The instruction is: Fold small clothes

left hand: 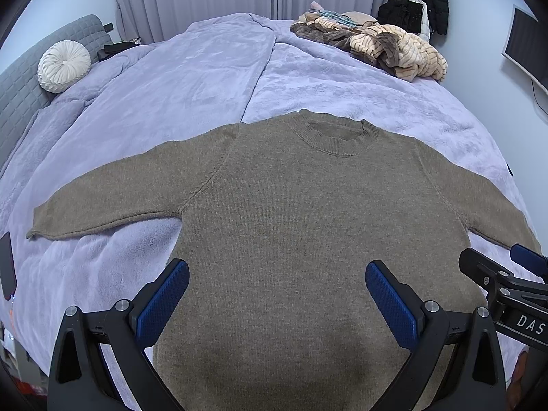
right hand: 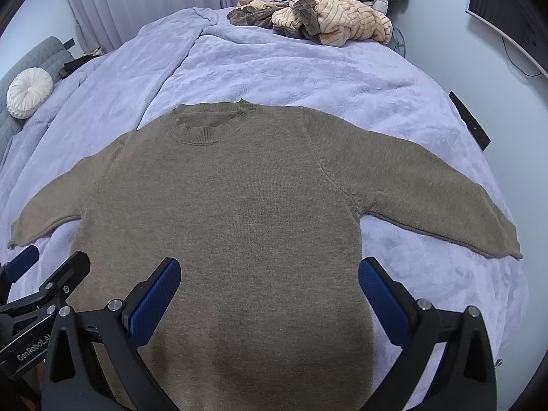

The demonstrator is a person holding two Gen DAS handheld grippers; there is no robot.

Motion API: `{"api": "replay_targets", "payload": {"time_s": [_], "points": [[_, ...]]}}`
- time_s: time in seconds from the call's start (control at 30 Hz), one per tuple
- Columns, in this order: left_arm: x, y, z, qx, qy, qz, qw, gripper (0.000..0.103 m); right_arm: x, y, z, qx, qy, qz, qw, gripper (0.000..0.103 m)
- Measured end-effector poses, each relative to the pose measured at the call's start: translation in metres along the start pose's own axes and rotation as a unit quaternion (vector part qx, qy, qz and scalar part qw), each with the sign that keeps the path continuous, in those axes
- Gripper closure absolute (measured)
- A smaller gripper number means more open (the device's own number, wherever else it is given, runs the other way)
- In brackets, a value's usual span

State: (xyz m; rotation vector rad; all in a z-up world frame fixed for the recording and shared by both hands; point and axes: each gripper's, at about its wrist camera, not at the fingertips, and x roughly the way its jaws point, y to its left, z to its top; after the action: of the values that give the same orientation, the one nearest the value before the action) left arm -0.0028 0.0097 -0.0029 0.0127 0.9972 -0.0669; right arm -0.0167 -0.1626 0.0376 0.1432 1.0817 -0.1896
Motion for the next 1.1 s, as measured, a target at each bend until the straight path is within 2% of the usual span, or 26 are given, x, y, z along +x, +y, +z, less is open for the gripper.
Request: {"api": "replay_targets", "payload": {"time_s": [1.1], "points": [[0.013,0.001,-0.004,-0.002,0.011,-0.005,0.9999,0.000,0.014,0.008,0.000,-0.006,0.010,-0.008,1.000,0.000]]}}
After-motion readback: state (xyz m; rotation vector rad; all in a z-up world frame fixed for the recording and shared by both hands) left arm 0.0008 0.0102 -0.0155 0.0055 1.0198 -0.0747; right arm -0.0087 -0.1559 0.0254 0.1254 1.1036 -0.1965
